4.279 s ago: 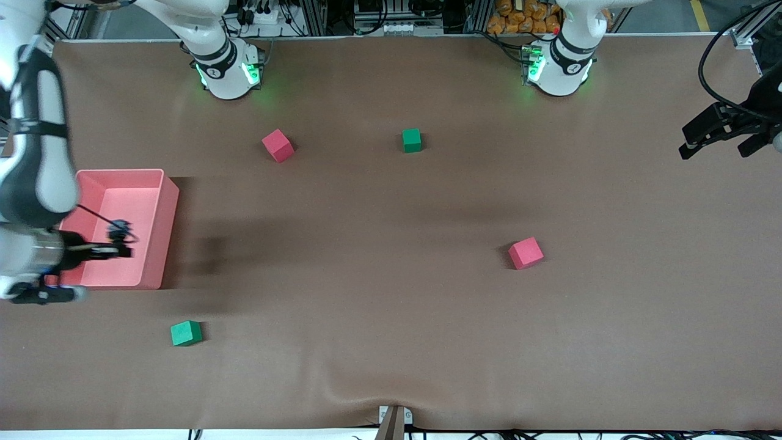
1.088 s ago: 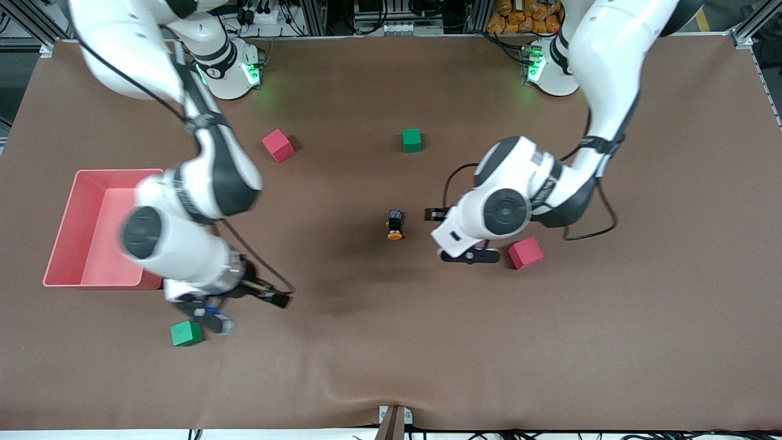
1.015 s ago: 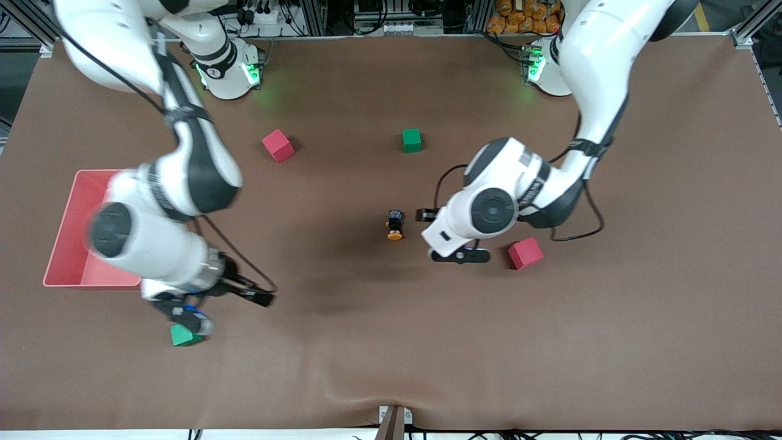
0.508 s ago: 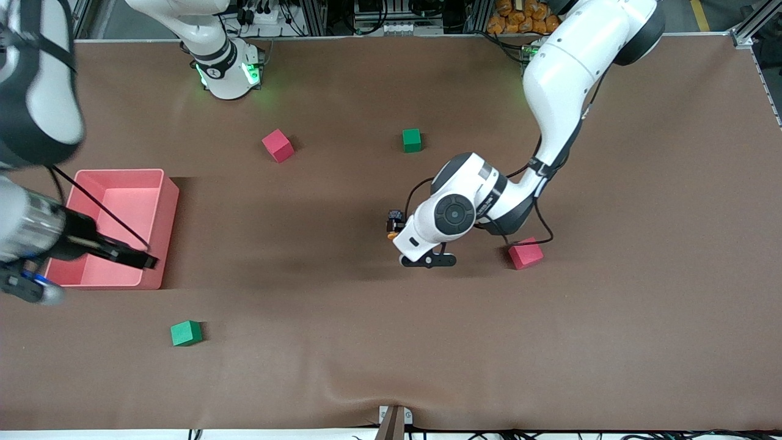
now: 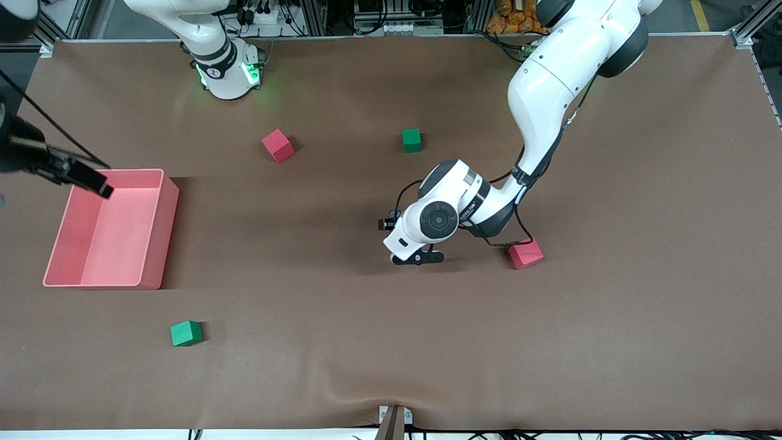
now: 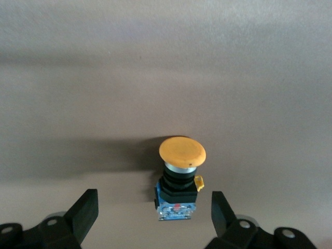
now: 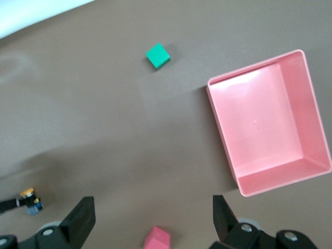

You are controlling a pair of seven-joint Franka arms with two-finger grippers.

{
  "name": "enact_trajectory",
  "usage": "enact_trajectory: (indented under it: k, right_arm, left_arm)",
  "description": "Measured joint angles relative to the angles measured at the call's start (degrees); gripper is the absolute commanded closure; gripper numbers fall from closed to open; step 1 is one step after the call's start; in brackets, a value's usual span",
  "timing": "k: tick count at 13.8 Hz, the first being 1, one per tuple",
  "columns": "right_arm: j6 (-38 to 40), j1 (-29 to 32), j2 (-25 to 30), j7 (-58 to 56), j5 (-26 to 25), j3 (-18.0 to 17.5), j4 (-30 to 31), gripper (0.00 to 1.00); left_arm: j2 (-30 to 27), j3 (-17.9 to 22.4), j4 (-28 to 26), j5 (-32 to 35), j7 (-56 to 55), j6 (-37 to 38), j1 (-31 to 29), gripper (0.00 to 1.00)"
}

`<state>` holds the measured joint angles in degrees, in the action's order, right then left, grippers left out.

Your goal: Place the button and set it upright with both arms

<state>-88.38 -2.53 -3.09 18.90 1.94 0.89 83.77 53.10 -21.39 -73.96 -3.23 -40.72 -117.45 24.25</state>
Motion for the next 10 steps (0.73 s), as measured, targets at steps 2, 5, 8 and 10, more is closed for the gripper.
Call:
enact_trajectory:
  k: [2,5,8,10]
  right_arm:
    - [-1.0,0.0,4.3,-1.2,-0.1,0.4,4.6,0.0]
    - [-2.0,0.0,6.4,-3.5,-0.2,0.3,7.6,0.0]
    - [-3.2,0.6,5.8,-3.9,-0.6,0.4,6.2,0.0]
    - [-2.8,0.9,4.8,-4.0,-1.0,0.4,3.7,0.0]
  left_arm:
    - [0.5,0.0,0.0,-0.4,-0.1,0.0,0.5,0.1]
    - [1.4,0.0,0.1,-0.5,-0.2,0.0,0.8,0.11]
    - [1.9,0.0,0.4,-0.5,-0.2,0.0,0.9,0.13]
    - [2.4,0.0,0.7,-0.5,-0.2,0.0,1.0,0.14]
